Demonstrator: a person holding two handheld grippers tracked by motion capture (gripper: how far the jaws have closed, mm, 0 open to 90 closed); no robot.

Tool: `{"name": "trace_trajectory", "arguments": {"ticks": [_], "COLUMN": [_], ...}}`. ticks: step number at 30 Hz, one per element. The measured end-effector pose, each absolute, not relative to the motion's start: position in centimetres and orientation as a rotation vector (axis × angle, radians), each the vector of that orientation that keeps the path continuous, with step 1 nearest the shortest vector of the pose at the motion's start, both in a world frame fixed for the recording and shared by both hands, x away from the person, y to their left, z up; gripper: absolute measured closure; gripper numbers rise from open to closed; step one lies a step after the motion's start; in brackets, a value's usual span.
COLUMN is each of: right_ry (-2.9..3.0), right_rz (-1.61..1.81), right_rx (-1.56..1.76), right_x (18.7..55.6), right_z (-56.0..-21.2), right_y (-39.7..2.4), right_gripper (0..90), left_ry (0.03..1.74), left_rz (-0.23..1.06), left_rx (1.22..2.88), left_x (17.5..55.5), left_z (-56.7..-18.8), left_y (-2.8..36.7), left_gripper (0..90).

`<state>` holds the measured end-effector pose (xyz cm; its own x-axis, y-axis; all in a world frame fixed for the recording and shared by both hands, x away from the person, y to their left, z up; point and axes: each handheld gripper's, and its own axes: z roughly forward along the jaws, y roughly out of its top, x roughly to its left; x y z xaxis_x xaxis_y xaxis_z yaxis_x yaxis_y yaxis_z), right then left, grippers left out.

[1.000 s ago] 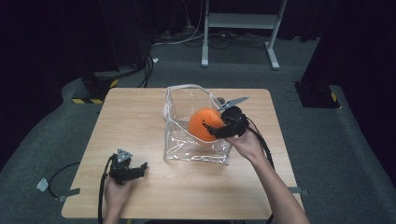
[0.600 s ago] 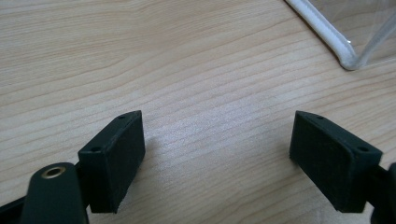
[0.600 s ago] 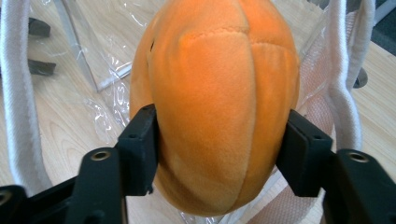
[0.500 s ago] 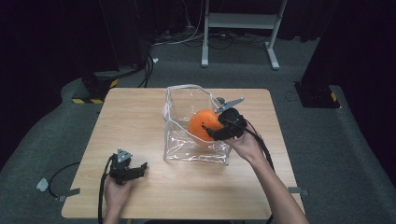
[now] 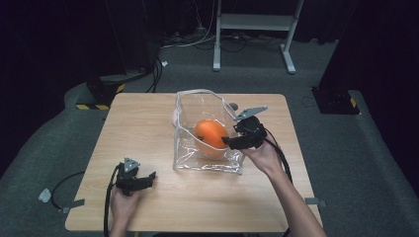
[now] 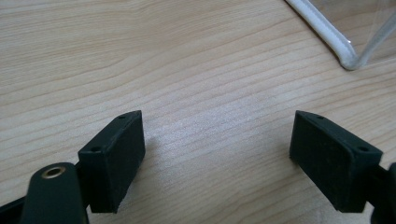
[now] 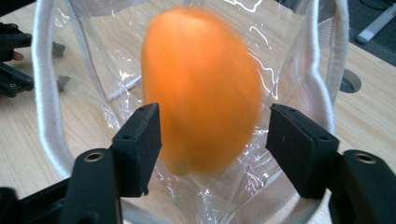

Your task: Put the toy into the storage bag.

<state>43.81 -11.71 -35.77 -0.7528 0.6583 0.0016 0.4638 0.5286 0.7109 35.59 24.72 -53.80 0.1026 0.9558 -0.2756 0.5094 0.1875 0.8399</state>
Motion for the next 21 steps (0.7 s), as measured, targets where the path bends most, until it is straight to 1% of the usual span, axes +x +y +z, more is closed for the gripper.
{"name": "trace_trajectory", "arguments": {"ticks": [2,4,15,21], "right_ry": [2.509,2.513,2.461,2.396], "right_rz": [1.027,1.039,1.186,1.268], "right_rx": [0.938,0.937,0.958,0.957], "right_x": [43.8,43.8,43.5,42.7], "right_z": [-35.9,-36.0,-36.2,-35.2], "right_y": [-11.8,-11.9,-13.1,-14.3], "right_gripper": [42.3,44.6,43.7,43.2], "left_ry": [1.538,1.538,1.538,1.538], "left_rz": [0.607,0.607,0.606,0.606], "left_rx": [1.452,1.454,1.448,1.449], "left_x": [35.6,35.6,35.6,35.6], "left_z": [-53.8,-53.8,-53.8,-53.8], "left_y": [24.7,24.7,24.7,24.7], "left_gripper": [18.1,18.2,18.2,18.2]}}
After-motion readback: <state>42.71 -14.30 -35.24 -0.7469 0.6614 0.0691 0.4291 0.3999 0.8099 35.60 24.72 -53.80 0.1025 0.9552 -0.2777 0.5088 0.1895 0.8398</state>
